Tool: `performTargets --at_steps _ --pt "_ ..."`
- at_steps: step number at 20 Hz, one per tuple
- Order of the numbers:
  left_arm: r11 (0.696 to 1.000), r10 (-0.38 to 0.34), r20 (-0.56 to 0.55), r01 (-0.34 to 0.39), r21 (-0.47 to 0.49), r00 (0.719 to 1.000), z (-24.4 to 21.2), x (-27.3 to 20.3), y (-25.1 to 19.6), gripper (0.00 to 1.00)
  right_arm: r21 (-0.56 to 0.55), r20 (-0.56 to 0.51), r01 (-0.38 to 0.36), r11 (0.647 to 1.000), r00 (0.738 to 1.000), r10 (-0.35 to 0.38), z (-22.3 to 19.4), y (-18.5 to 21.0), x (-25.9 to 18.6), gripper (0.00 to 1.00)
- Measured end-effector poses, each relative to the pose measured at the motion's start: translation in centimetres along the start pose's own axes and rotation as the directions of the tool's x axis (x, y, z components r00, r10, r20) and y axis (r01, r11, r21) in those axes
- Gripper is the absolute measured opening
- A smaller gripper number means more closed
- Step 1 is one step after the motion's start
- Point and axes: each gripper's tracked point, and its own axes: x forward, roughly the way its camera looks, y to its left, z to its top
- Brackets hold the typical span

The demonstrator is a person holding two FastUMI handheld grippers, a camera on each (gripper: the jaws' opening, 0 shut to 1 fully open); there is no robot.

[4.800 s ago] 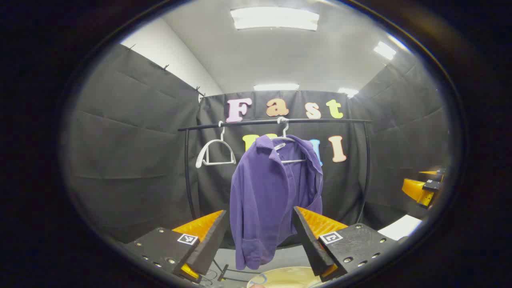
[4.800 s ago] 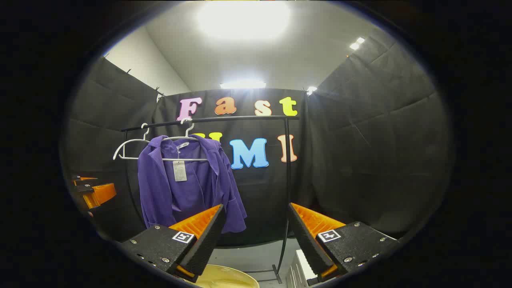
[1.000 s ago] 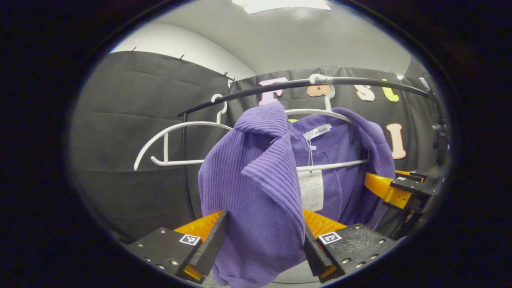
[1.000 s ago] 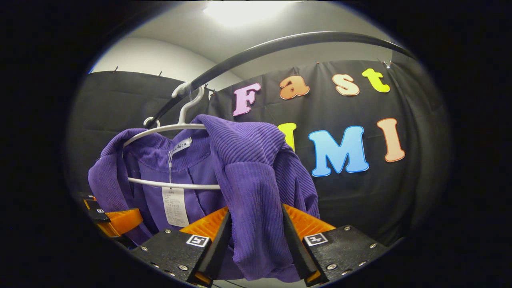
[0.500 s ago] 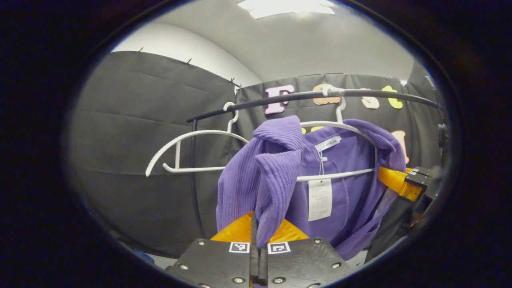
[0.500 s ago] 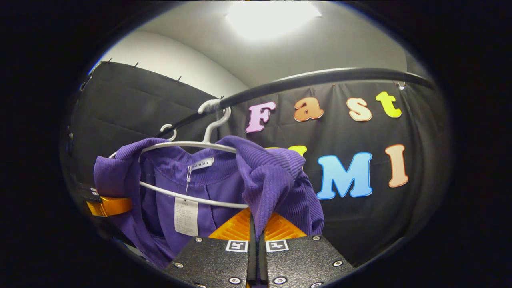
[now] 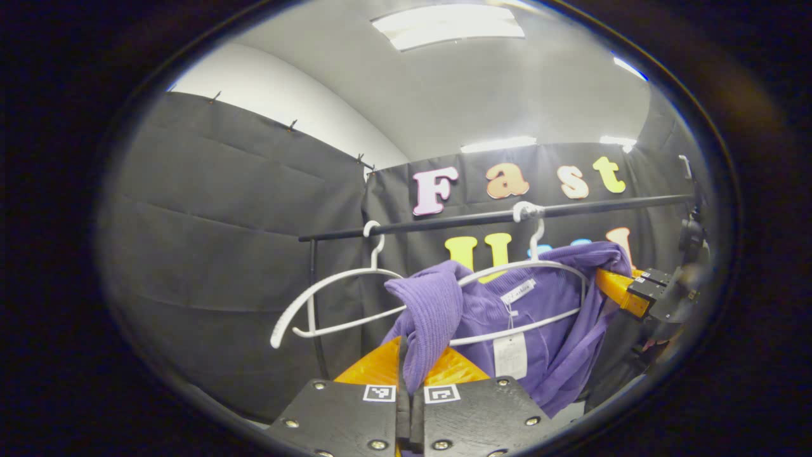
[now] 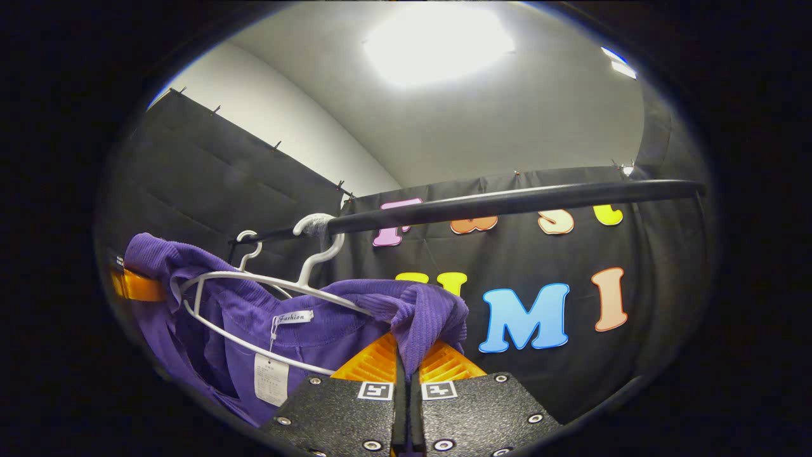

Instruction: Grasp the clothes on the hanger with both hands and then place them into the laundry hamper below.

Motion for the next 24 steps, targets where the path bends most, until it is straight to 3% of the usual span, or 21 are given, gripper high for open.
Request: performTargets --at_steps 2,3,12,14,15,16,18,20,23,24 --pt "1.000 0.021 0.025 -0.021 -0.019 0.999 1.4 0.2 1.8 0.00 -0.014 0.011 0.012 1.000 1.000 -0.012 0.3 -0.8 0.5 0.02" --pt "0.999 0.034 0.038 -0.033 -0.022 0.999 1.9 0.6 2.8 0.06 -0.023 0.014 0.019 1.000 1.000 -0.019 0.5 -1.1 0.6 0.02" --pt "0.996 0.080 0.029 -0.078 -0.053 0.996 2.1 3.4 8.1 0.06 -0.015 -0.012 0.103 0.995 0.995 -0.103 -1.1 -5.2 1.5 0.02" --pt "0.997 0.064 0.011 -0.063 -0.048 0.998 1.2 4.9 8.4 0.01 -0.009 -0.031 0.129 0.992 0.991 -0.129 -2.0 -6.3 1.8 0.02" --pt "0.998 0.061 0.002 -0.061 -0.034 0.998 0.8 5.5 8.6 0.06 -0.007 -0.042 0.139 0.990 0.989 -0.139 -2.6 -6.8 2.1 0.02" --pt "0.998 0.054 -0.002 -0.054 -0.020 0.999 0.7 6.2 8.7 0.01 -0.004 -0.055 0.148 0.989 0.988 -0.148 -3.1 -7.3 2.3 0.02" --pt "1.000 0.025 -0.005 -0.025 -0.003 1.000 0.6 7.2 8.2 0.06 0.002 -0.081 0.171 0.985 0.982 -0.171 -4.5 -8.5 2.8 0.02" --pt "1.000 0.003 -0.007 -0.003 0.006 1.000 0.7 8.1 7.8 0.04 0.018 -0.116 0.185 0.983 0.977 -0.181 -6.1 -8.9 3.2 0.02" --pt "1.000 -0.014 -0.005 0.014 0.021 1.000 0.7 8.6 8.4 0.01 0.088 -0.158 0.201 0.976 0.970 -0.186 -7.7 -8.7 3.2 0.02" --pt "0.999 -0.024 -0.009 0.024 0.022 1.000 0.5 8.8 8.6 0.06 0.130 -0.171 0.211 0.969 0.967 -0.188 -8.1 -8.6 3.3 0.02"
